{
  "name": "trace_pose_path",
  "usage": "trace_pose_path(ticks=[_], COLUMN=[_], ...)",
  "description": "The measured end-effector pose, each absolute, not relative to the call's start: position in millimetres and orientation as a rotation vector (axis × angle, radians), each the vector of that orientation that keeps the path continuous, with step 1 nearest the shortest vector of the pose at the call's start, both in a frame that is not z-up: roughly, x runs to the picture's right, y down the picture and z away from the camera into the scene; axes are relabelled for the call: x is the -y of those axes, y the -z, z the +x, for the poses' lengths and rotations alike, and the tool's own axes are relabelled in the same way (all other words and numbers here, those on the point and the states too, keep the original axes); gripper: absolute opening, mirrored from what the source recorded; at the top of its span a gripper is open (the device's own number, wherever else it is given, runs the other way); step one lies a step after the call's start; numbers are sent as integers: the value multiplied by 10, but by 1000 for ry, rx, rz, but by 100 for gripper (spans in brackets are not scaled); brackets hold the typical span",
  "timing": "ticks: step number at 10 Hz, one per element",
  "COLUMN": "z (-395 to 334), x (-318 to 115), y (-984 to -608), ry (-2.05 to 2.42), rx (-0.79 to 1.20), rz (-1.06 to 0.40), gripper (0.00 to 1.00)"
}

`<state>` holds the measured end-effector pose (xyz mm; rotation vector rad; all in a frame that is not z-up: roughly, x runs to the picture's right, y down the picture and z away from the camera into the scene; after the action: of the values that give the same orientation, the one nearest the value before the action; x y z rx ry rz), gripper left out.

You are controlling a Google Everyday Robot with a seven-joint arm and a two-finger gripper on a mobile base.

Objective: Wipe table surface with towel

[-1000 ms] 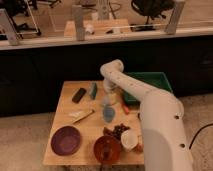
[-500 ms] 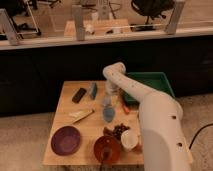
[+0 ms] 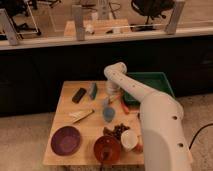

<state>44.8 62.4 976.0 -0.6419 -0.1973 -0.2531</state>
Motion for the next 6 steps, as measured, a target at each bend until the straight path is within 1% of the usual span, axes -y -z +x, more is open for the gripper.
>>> trace_pose_path(ticks=[1,3,6], z=[423,355,250], x=[-576,-538,-591], y=[-9689,-9586,-9559], ry=[263,291,317], rx=[206,209,211], rz=[-635,-629,-630], gripper=[13,13,13])
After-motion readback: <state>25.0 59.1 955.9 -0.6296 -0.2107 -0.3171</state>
